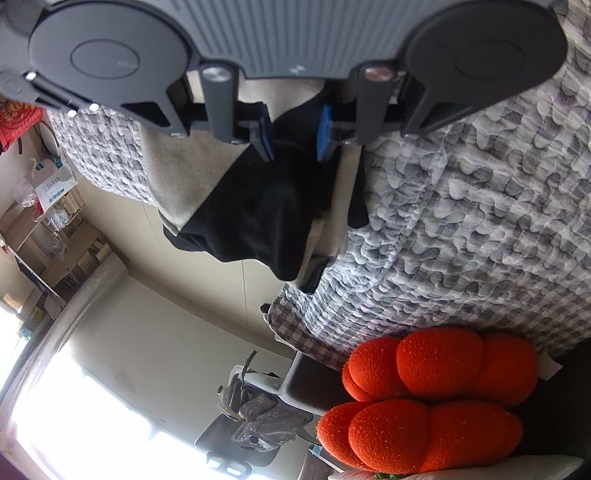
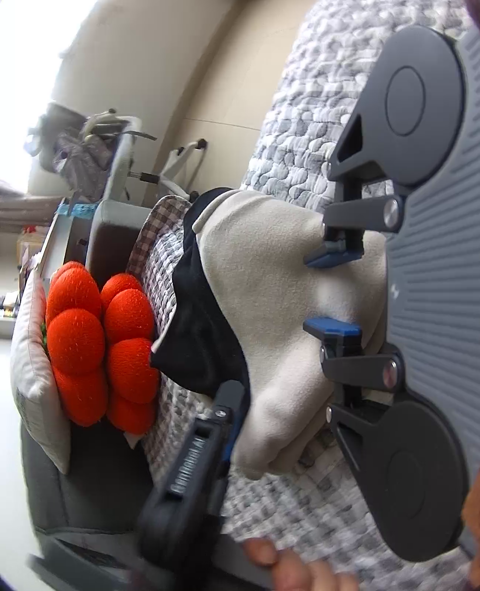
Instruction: Fold clothes
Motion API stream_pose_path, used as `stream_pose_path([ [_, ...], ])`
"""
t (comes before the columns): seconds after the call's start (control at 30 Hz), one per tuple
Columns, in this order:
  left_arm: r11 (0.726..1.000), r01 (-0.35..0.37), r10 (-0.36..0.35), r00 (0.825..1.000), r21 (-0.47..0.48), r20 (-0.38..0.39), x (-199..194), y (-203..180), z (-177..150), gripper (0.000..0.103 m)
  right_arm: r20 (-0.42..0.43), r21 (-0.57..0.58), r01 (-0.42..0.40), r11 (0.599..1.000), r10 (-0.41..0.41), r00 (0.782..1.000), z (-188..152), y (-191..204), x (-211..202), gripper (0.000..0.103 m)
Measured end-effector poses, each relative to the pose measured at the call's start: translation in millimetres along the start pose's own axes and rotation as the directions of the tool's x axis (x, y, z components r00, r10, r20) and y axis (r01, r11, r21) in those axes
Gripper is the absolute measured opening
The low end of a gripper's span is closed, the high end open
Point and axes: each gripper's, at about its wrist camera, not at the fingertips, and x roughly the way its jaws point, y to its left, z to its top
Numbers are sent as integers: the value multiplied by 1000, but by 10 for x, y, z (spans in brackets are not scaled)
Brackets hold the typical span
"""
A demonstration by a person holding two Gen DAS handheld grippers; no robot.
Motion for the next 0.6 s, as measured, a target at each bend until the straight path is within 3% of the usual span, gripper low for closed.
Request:
stream_pose_path([
  [0.17, 1000, 7, -8, 1000, -25, -15, 13, 29, 19, 27, 72, 101, 22, 995, -30, 997, 248, -169, -69, 36],
  [0.3, 999, 16, -17, 1000, -39, -26, 14, 49, 24, 27, 82, 165, 28, 986, -42, 996, 480, -286, 115, 35],
  [0.37, 999, 14, -15, 999, -35, -29, 21, 44, 28, 27, 47, 217, 39, 975, -50, 998, 570, -353, 306, 35],
  [0.43, 999, 19, -20, 999, -37, -32, 28, 50, 30, 27, -62, 255, 73, 964, -60, 996, 550, -417, 591, 34],
  [0.53, 999, 20, -22, 999, -40, -38, 45, 57, 36, 27, -68, 125, 130, 984, -123, 990, 484, -260, 732, 35],
  [0.6, 999, 22, -23, 999, -43, -39, 51, 60, 40, 27, -86, 100, 133, 986, -125, 988, 552, -246, 701, 37],
])
